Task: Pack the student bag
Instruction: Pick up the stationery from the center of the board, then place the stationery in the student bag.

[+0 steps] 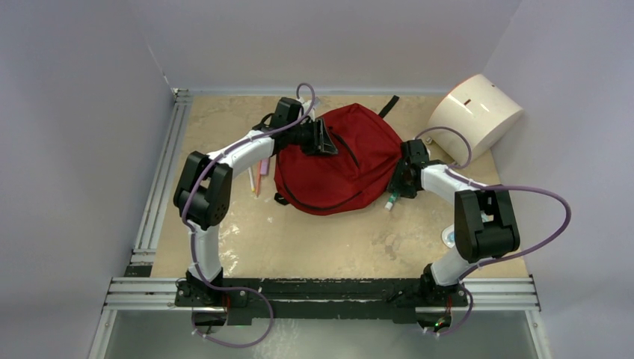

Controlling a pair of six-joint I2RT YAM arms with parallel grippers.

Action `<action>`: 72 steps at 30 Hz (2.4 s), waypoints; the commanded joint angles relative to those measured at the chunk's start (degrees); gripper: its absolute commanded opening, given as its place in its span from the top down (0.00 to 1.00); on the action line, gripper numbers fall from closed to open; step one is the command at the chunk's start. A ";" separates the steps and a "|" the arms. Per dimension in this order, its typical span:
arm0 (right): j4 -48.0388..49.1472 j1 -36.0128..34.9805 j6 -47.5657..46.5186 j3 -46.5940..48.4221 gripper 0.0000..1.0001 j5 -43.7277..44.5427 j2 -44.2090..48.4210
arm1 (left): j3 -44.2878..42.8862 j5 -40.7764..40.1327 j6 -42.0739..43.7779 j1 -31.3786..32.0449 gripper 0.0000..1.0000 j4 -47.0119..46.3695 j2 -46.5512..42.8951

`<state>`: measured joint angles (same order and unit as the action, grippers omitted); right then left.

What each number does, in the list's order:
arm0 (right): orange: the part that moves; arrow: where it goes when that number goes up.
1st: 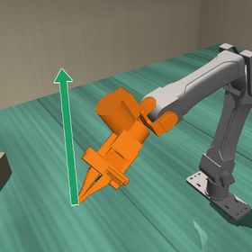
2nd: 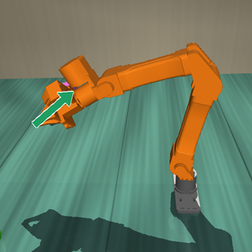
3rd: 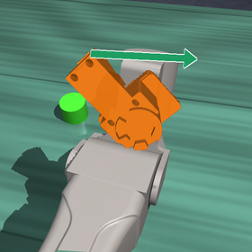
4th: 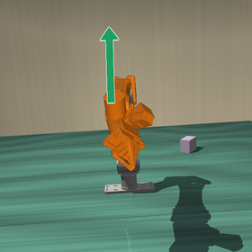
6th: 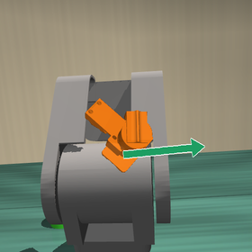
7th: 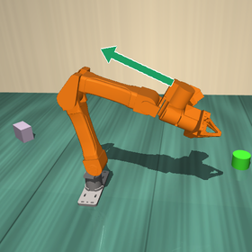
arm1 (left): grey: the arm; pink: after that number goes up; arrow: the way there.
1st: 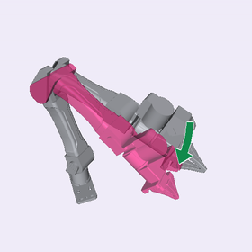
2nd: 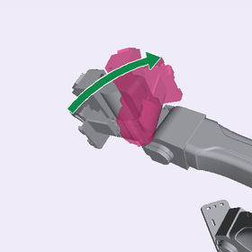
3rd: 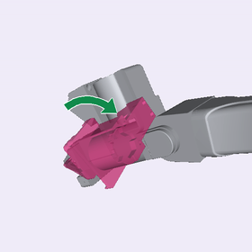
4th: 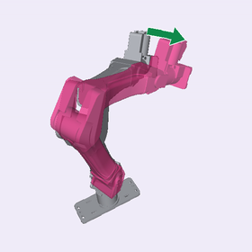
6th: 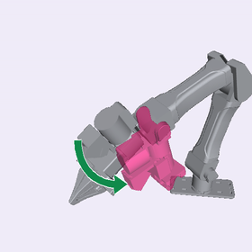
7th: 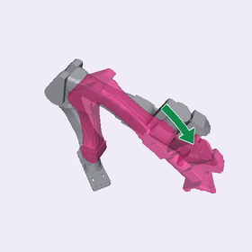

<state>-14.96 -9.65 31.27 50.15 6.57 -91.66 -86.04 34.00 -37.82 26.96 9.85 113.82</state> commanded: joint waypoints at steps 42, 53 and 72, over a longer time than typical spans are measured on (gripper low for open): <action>41.98 -6.39 24.98 1.85 1.00 -31.18 18.66 | 9.63 -9.70 6.35 10.16 0.36 -7.08 -23.51; 50.01 -7.01 28.21 -3.94 1.00 -38.30 21.71 | 7.64 -10.04 3.99 10.16 0.42 -8.92 -20.45; 37.89 -6.94 18.77 -0.46 0.66 -30.46 22.03 | 6.19 -8.28 3.61 10.09 1.00 -8.98 -18.86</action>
<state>27.86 -16.34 55.35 46.02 -26.85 -72.10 -77.69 27.27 -35.07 37.76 3.95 94.80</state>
